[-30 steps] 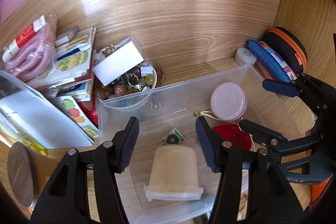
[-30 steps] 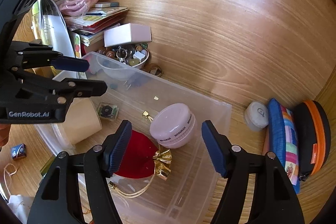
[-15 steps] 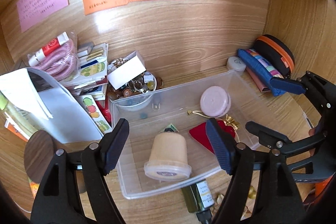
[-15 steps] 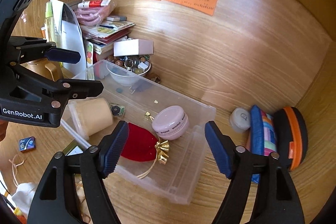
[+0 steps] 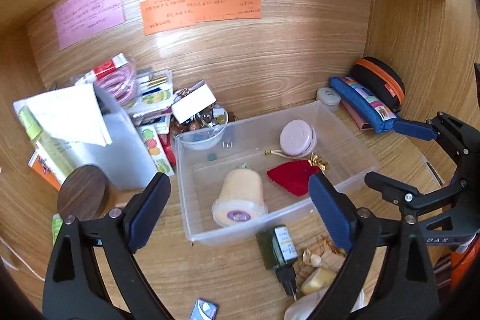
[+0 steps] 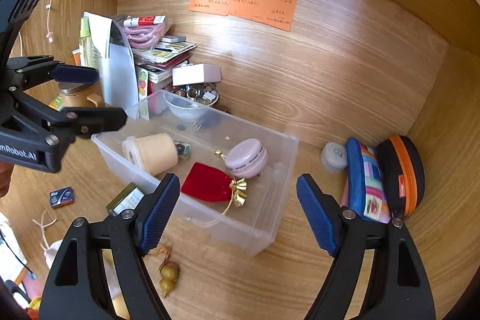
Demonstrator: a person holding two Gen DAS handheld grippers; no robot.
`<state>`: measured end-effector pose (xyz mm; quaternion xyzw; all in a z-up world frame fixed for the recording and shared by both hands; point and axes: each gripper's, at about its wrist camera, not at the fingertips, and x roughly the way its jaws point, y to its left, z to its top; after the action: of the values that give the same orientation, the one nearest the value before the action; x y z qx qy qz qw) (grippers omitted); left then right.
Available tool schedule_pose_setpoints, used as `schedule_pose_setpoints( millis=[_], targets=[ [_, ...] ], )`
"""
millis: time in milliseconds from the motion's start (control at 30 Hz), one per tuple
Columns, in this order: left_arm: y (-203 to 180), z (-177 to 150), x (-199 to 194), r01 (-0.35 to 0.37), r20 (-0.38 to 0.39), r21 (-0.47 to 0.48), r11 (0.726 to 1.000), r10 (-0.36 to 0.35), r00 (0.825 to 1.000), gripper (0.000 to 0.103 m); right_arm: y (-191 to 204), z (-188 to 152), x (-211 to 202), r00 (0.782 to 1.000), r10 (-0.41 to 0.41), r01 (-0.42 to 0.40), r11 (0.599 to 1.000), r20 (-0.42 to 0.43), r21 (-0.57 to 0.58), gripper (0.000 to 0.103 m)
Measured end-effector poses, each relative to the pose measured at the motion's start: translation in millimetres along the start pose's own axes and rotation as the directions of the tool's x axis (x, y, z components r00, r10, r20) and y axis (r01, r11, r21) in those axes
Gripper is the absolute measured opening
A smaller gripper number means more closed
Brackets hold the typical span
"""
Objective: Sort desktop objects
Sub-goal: 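Withdraw both grippers from the box toward the remaining desk items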
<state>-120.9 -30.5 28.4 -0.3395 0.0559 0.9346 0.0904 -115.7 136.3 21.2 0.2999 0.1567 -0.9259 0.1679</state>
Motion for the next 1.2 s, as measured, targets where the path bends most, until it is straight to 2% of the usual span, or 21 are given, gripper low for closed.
schedule_pose_setpoints(
  millis=[367, 633, 1033, 1100, 1200],
  targets=[
    [21.0, -52.5, -15.4, -0.054, -0.041, -0.021, 0.998, 0.053, 0.998, 0.095, 5.7, -32.8, -16.2, 1.0, -0.021, 0.021, 0.998, -0.001, 0.056, 0.078],
    [29.5, -91.1, -14.6, -0.074, -0.096, -0.065, 0.995, 0.067, 0.993, 0.095, 15.8, -55.6, -17.8, 1.0, 0.0, 0.002, 0.996, -0.022, 0.091, 0.078],
    [53.0, -130.2, 7.6, -0.133, -0.21, -0.084, 0.988, 0.113, 0.971, 0.095, 21.5, -89.6, 3.4, 0.991, 0.06, -0.04, 0.986, -0.124, 0.163, 0.078],
    [53.0, -135.9, 11.9, -0.131, -0.225, -0.08, 0.988, 0.11, 0.968, 0.093, 22.4, -93.2, 6.8, 0.988, 0.07, -0.047, 0.984, -0.136, 0.17, 0.078],
    [52.8, -139.9, 17.1, -0.124, -0.24, -0.071, 0.99, 0.104, 0.965, 0.083, 24.7, -97.8, 11.4, 0.985, 0.081, -0.054, 0.984, -0.152, 0.171, 0.078]
  ],
)
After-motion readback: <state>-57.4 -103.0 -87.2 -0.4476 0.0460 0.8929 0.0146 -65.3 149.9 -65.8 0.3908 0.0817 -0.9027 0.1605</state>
